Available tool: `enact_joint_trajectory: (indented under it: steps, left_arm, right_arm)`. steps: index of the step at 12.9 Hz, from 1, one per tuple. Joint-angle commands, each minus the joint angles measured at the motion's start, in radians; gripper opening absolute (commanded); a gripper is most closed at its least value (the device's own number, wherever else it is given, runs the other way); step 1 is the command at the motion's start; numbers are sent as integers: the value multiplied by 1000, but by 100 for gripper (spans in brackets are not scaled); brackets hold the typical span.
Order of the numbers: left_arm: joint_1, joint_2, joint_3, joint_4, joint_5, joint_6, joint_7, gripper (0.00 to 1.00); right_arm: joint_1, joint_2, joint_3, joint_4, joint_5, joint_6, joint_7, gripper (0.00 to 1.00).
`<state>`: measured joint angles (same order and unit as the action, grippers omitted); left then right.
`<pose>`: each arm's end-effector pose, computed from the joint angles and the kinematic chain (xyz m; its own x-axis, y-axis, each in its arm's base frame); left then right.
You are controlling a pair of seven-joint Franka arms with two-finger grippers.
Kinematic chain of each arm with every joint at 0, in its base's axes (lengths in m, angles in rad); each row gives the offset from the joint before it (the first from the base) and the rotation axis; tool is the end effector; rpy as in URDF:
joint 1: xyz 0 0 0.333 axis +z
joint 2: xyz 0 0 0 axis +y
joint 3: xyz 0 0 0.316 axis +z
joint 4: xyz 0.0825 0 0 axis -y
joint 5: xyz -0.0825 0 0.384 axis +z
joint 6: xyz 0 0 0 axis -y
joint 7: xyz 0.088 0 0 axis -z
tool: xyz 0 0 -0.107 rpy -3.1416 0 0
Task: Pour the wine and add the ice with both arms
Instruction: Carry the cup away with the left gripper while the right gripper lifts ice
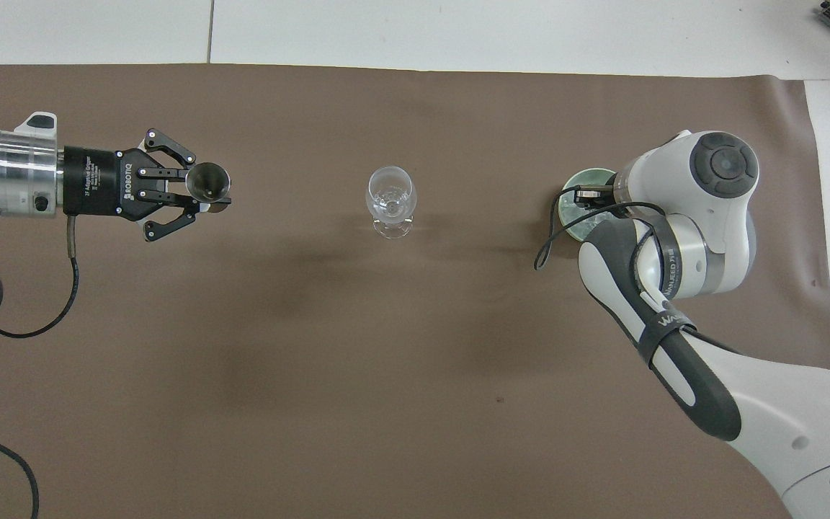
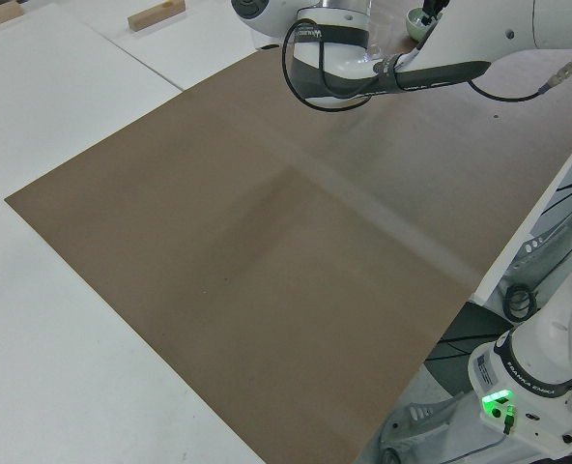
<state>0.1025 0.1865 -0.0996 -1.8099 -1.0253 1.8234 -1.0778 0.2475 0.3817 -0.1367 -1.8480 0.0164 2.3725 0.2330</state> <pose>0.6081 -0.0646 0.4618 0.1300 0.5436 -0.8292 0.9912 -0.0505 0.1223 0.6460 0.0785 0.3344 0.9815 -0.1178 0.1506 -0.1197 -0.9928 0.0031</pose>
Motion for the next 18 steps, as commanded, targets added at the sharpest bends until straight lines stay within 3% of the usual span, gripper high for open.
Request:
enact_joint_trajectory:
  steps: [1,3,9,18]
  left_arm:
    - [8,-18,28,-11,-39,-64,9,0]
    - [9,-9,47,-16,-71,-93,15,0]
    - [11,25,127,-57,-139,-134,13,0]
    - [29,62,184,-68,-139,-53,13,0]
  right_arm:
    - [1,0,0,-2,-1,-13,3,22]
    - [-1,0,0,1,-1,-13,2,22]
    - [-10,-1,-1,41,-9,-80,-29,8]
    - [-10,-10,0,167,5,-229,-28,0]
